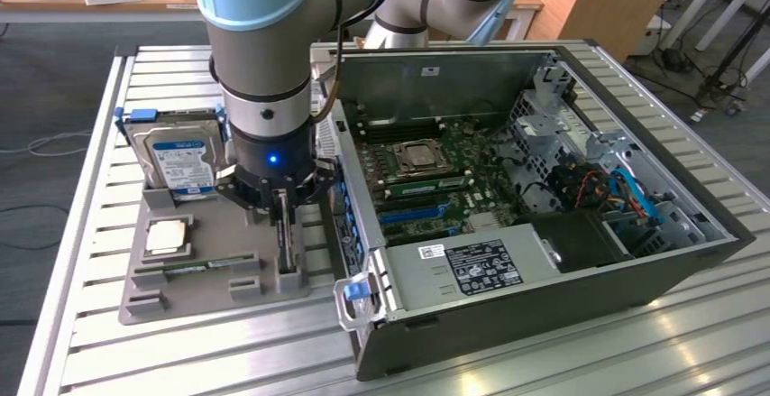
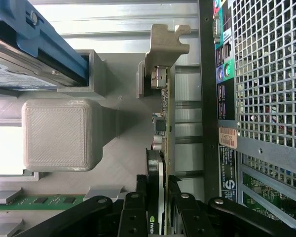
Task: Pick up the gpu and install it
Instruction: 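Reach for the gpu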
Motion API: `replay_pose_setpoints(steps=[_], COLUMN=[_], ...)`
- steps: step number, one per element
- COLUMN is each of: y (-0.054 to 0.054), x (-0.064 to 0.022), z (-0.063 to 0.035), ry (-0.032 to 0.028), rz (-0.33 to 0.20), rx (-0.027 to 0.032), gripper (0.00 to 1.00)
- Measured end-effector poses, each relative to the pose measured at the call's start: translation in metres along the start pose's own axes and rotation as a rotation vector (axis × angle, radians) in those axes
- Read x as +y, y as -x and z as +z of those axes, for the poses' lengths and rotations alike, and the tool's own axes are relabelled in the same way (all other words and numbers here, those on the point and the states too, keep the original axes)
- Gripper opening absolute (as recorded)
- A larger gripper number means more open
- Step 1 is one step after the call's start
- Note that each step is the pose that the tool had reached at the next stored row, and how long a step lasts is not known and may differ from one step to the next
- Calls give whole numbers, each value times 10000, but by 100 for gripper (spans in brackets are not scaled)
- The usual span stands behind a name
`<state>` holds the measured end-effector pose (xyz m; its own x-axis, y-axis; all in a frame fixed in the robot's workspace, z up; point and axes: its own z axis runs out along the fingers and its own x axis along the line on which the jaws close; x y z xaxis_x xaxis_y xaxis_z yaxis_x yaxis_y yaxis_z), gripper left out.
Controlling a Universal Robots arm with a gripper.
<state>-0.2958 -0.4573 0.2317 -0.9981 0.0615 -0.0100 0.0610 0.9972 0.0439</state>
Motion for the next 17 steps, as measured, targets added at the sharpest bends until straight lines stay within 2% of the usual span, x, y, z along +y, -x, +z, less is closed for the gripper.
replay_pose_setpoints(steps=[17], y=[4], x=[2], z=[-14], ry=[3], rz=[3], rx=[-1], gripper=[27])
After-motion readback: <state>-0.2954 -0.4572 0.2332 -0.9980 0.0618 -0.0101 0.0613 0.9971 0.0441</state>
